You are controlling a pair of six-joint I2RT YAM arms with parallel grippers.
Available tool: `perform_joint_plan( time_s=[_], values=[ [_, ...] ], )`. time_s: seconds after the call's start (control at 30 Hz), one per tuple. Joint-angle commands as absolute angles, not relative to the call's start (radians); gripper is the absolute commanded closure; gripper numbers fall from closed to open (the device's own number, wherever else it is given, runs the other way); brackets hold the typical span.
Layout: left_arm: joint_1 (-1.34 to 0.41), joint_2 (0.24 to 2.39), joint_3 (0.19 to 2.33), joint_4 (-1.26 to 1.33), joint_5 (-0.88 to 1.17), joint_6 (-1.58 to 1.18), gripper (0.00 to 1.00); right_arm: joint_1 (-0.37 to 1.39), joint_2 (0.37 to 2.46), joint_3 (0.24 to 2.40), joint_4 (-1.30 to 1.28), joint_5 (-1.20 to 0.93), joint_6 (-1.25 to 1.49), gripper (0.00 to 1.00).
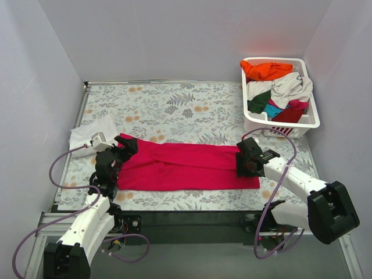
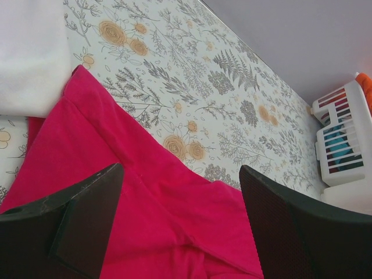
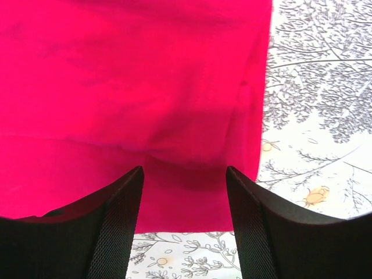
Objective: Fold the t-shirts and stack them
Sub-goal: Fold the tshirt
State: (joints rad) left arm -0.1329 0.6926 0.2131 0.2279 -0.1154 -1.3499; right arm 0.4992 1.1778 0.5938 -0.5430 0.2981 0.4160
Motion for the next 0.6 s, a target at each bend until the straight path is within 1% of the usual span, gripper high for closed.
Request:
perform_joint_plan(
  time_s=[0.0,0.2,0.3,0.33,0.57],
  values=[
    [-0.137,0.68,0.249,0.218,-0.123,-1.336,0.26,0.503,1.192,0.634,-0.575,0.38,0.451,0.47],
    [-0.138,0.676,0.244,0.218,-0.115,-1.341,0.26,0.503,1.204,0.675,-0.569,0.443,0.453,0.5],
    [-0.14,0.672,0.244,0.216,-0.115,-1.339,0.26,0.503,1.232,0.693,-0.568,0.456,0.437,0.53],
    [-0.138,0.669,0.244,0.215,-0.115,-1.338,0.26,0.505,1.236,0.693,-0.565,0.448,0.434,0.55],
    [-0.14,0.663,0.242,0.21,-0.118,-1.335,0.26,0.503,1.253,0.675,-0.552,0.407,0.431,0.59]
  ],
)
